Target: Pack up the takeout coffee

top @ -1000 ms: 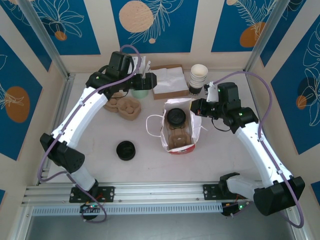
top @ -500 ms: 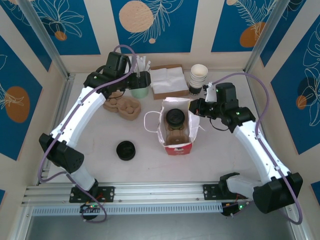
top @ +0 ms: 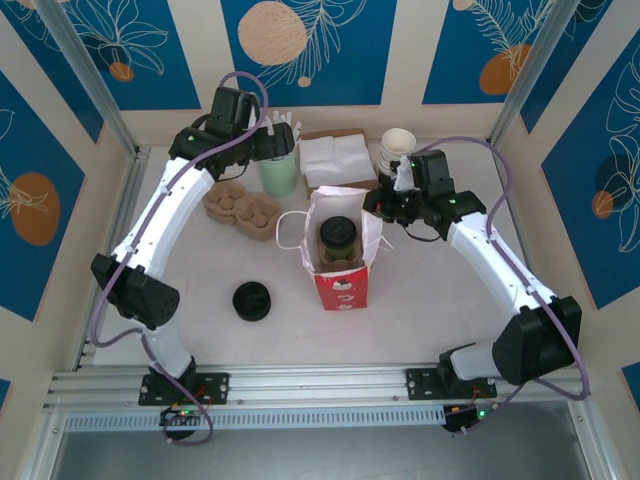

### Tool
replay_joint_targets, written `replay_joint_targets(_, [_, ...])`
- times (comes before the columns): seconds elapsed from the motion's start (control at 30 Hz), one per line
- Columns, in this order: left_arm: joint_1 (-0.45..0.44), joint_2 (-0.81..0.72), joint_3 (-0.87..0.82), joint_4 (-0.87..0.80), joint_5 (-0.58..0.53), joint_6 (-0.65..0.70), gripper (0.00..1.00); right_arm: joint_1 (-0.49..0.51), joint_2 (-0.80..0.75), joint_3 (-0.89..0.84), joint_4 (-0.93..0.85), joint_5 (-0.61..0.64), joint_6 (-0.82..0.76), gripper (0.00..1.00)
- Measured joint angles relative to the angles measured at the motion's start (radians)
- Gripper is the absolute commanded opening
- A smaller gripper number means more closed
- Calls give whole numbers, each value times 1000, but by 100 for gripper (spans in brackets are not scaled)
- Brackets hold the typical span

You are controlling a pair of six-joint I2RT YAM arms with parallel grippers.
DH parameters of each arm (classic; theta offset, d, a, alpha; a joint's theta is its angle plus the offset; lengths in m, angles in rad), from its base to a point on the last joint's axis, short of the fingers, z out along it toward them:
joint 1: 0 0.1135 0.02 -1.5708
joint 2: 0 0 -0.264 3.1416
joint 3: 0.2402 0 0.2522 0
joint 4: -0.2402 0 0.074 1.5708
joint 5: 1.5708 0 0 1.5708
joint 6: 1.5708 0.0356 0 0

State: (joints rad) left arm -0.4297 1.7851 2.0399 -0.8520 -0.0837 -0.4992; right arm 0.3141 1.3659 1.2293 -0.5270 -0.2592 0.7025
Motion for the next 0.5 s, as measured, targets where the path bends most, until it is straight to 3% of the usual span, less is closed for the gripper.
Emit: replay_joint_targets(0.5, [85,113,144,-88,-47,11,99,99,113,53,42,23,57,0])
